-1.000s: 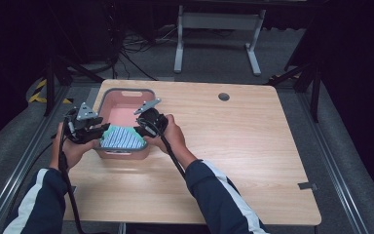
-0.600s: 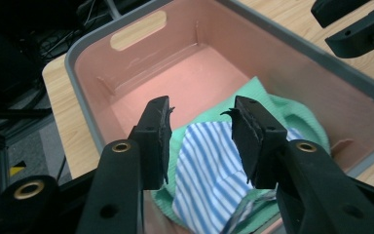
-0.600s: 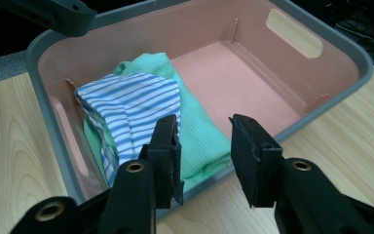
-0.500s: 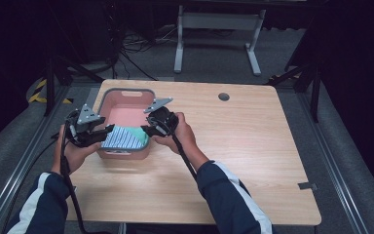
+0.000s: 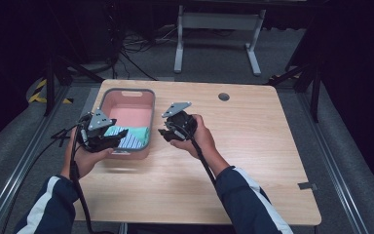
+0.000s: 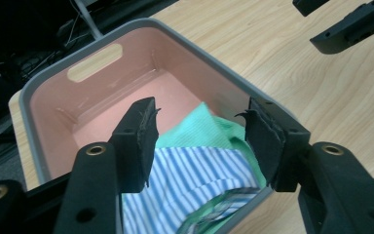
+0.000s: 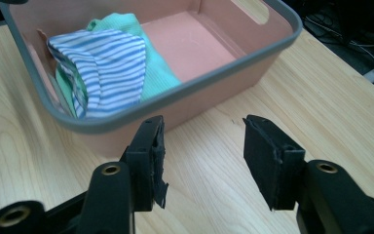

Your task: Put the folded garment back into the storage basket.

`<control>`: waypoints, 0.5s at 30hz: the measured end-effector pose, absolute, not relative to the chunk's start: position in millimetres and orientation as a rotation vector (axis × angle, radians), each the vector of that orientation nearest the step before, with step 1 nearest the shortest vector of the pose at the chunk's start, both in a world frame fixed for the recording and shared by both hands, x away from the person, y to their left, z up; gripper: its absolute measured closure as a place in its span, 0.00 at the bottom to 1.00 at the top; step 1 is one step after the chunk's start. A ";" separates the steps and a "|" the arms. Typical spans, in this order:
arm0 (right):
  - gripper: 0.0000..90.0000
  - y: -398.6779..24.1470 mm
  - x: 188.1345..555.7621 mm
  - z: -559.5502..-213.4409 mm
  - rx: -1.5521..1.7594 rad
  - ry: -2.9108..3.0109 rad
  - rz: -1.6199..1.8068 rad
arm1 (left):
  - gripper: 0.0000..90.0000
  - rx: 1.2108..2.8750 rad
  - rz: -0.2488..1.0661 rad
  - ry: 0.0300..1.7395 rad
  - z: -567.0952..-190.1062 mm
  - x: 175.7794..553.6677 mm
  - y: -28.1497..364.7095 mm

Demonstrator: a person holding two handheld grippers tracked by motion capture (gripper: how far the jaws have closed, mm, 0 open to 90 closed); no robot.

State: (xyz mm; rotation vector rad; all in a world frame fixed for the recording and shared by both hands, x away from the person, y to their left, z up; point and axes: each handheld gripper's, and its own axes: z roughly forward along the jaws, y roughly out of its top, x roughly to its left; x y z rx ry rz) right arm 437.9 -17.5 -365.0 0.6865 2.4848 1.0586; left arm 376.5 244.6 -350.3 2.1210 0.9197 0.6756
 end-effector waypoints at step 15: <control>0.49 -61.2 416.3 -357.8 0.687 2.452 0.963 | 0.40 2.161 0.638 0.853 -356.4 364.1 215.6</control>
